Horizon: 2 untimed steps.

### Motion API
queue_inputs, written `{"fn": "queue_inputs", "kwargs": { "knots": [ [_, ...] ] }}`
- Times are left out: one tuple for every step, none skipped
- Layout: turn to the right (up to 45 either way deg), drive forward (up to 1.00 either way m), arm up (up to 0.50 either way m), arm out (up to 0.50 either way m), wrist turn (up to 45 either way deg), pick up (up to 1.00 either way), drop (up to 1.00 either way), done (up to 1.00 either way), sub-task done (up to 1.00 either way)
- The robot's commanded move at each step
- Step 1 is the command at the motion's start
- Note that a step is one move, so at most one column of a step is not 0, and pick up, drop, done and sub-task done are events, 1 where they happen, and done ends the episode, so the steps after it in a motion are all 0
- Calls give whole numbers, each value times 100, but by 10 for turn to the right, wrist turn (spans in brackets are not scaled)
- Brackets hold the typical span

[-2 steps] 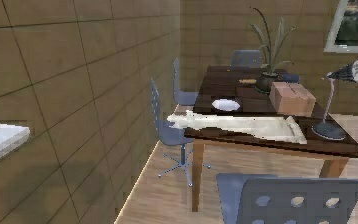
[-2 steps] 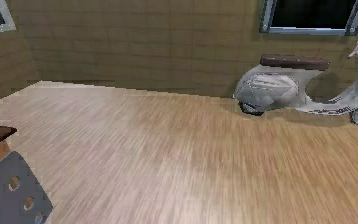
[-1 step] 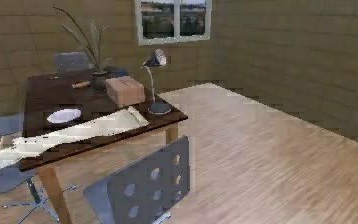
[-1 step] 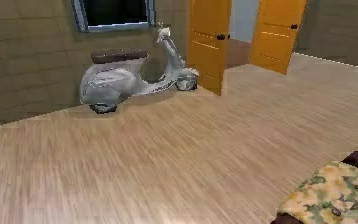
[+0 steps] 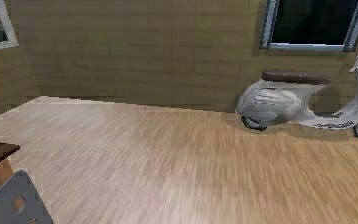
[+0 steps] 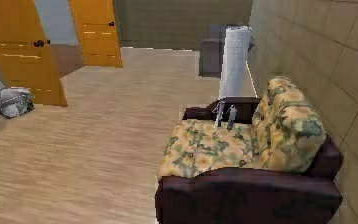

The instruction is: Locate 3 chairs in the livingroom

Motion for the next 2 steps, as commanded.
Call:
{"fn": "queue_inputs", "kwargs": {
  "knots": [
    [0, 90, 0, 0, 0, 0, 0, 0, 0],
    [0, 45, 0, 0, 0, 0, 0, 0, 0]
  ]
}}
